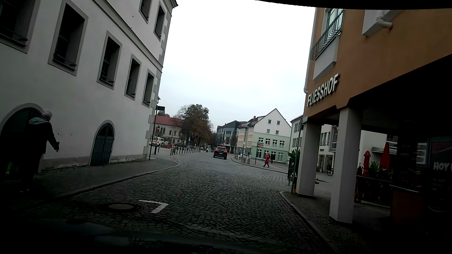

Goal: Follow the waypoints while adhering to traffic rules and regulations

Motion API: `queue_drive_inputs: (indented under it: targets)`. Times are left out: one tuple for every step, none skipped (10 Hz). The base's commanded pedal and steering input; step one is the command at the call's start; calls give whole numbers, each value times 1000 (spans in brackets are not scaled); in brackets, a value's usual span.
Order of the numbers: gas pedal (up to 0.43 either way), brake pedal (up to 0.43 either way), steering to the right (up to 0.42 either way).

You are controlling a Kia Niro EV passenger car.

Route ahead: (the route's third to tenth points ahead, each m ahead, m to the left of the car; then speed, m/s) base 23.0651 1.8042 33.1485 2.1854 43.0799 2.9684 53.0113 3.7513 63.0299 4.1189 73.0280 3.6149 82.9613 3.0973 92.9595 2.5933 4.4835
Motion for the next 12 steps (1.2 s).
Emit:
queue_drive_inputs:
  targets:
    - [0,0,2]
    - [0,0,1]
    - [0,0,1]
    - [0,6,2]
    - [0,12,0]
    - [0,12,-2]
    - [0,12,-2]
    - [0,6,-3]
    - [0,12,-5]
    - [0,6,-10]
    - [0,0,-11]
    - [0,6,-11]
